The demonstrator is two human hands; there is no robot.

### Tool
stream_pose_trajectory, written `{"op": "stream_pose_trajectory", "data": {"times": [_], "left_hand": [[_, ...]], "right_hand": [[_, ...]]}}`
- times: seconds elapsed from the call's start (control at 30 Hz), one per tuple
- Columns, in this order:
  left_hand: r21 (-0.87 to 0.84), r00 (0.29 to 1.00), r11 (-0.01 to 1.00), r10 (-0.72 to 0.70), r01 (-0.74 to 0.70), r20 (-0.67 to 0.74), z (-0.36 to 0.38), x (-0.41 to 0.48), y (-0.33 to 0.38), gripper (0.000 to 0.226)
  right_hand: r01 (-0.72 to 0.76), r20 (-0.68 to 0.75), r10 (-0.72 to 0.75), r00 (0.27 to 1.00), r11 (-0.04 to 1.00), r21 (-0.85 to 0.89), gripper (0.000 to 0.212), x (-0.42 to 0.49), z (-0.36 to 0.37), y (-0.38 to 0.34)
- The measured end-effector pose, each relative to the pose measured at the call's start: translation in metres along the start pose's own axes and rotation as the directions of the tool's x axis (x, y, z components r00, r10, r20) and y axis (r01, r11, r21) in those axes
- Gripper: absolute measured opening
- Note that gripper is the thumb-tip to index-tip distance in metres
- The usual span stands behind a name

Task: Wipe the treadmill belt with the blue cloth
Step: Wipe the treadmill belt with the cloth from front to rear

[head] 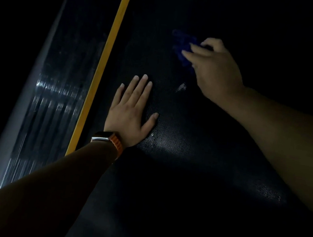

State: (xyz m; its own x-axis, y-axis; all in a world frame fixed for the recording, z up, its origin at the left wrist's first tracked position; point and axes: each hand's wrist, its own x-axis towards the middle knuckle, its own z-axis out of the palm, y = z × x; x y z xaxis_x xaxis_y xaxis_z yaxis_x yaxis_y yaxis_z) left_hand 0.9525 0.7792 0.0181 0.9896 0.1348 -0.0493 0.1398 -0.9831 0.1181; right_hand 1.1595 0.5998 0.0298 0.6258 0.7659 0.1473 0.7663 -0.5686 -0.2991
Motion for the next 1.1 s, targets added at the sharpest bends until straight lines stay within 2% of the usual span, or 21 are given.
{"op": "stream_pose_trajectory", "data": {"times": [0.07, 0.1, 0.2, 0.3, 0.33, 0.37, 0.4, 0.47, 0.5, 0.57, 0.7, 0.73, 0.77, 0.83, 0.9, 0.93, 1.0, 1.1], "left_hand": [[0.000, 1.000, 1.000, 0.005, -0.005, 0.001, 0.001, 0.000, 0.000, 0.079], [0.003, 1.000, 1.000, 0.005, -0.005, 0.001, 0.001, 0.000, -0.001, 0.079], [0.004, 1.000, 1.000, 0.006, -0.006, 0.006, 0.001, 0.000, -0.002, 0.080], [-0.002, 1.000, 1.000, 0.008, -0.008, -0.003, 0.001, 0.001, -0.002, 0.080], [-0.006, 1.000, 1.000, 0.009, -0.009, -0.004, 0.001, 0.001, -0.002, 0.080], [-0.009, 1.000, 1.000, 0.007, -0.007, -0.003, 0.001, 0.001, -0.002, 0.080], [-0.009, 1.000, 1.000, 0.006, -0.006, -0.003, 0.001, 0.000, -0.002, 0.080], [-0.010, 1.000, 1.000, 0.009, -0.009, -0.003, 0.002, 0.000, -0.003, 0.079], [-0.010, 1.000, 1.000, 0.010, -0.010, -0.004, 0.002, -0.001, -0.003, 0.079], [-0.010, 1.000, 1.000, 0.008, -0.008, -0.002, 0.003, 0.000, -0.003, 0.080], [-0.015, 1.000, 1.000, 0.005, -0.005, -0.009, 0.001, -0.001, -0.002, 0.079], [-0.014, 1.000, 1.000, 0.005, -0.006, -0.010, 0.001, -0.001, -0.002, 0.079], [-0.014, 1.000, 1.000, 0.007, -0.007, -0.008, 0.001, 0.000, -0.002, 0.079], [-0.016, 1.000, 1.000, 0.007, -0.007, -0.004, 0.001, 0.000, -0.002, 0.079], [-0.015, 1.000, 1.000, 0.006, -0.006, -0.006, 0.002, 0.000, -0.002, 0.079], [-0.013, 1.000, 1.000, 0.008, -0.008, -0.003, 0.002, 0.000, -0.002, 0.079], [-0.012, 1.000, 1.000, 0.008, -0.008, 0.004, 0.002, -0.001, -0.002, 0.079], [-0.009, 1.000, 1.000, 0.006, -0.006, 0.001, 0.000, -0.001, -0.002, 0.079]], "right_hand": [[-0.082, -0.076, 0.087, 0.993, 0.994, 0.065, 0.041, -0.014, 0.001, -0.022], [-0.066, -0.072, 0.073, 0.995, 0.993, 0.096, 0.039, -0.030, 0.005, -0.037], [0.095, -0.022, -0.093, 0.995, 0.965, 0.245, 0.040, -0.088, 0.014, -0.071], [0.302, 0.045, -0.313, 0.949, 0.939, 0.163, 0.041, -0.071, 0.006, -0.044], [0.307, 0.056, -0.314, 0.948, 0.946, 0.107, 0.035, -0.052, 0.004, -0.031], [0.241, 0.036, -0.243, 0.969, 0.969, 0.052, 0.030, -0.031, 0.002, -0.019], [0.117, -0.014, -0.116, 0.993, 0.993, 0.035, 0.028, -0.011, -0.002, -0.010], [-0.156, -0.048, 0.162, 0.986, 0.981, 0.118, 0.028, 0.008, -0.003, -0.008], [-0.219, -0.038, 0.227, 0.973, 0.964, 0.154, 0.028, 0.005, -0.002, -0.017], [-0.194, 0.007, 0.196, 0.981, 0.964, 0.185, 0.027, -0.020, -0.002, -0.041], [0.038, 0.168, -0.082, 0.982, 0.968, 0.249, 0.023, -0.051, -0.013, -0.055], [0.059, 0.185, -0.103, 0.977, 0.971, 0.233, 0.021, -0.040, -0.016, -0.047], [0.045, 0.176, -0.082, 0.981, 0.978, 0.204, 0.019, -0.025, -0.017, -0.039], [-0.109, 0.056, 0.103, 0.993, 0.988, 0.111, 0.018, 0.008, -0.015, -0.021], [-0.285, -0.045, 0.292, 0.955, 0.950, 0.126, 0.018, 0.024, -0.011, -0.013], [-0.321, -0.073, 0.333, 0.940, 0.938, 0.131, 0.017, 0.019, -0.007, -0.020], [-0.260, -0.036, 0.267, 0.963, 0.957, 0.126, 0.015, -0.014, 0.000, -0.043], [-0.023, 0.131, 0.000, 0.991, 0.985, 0.170, 0.016, -0.047, -0.009, -0.056]]}}
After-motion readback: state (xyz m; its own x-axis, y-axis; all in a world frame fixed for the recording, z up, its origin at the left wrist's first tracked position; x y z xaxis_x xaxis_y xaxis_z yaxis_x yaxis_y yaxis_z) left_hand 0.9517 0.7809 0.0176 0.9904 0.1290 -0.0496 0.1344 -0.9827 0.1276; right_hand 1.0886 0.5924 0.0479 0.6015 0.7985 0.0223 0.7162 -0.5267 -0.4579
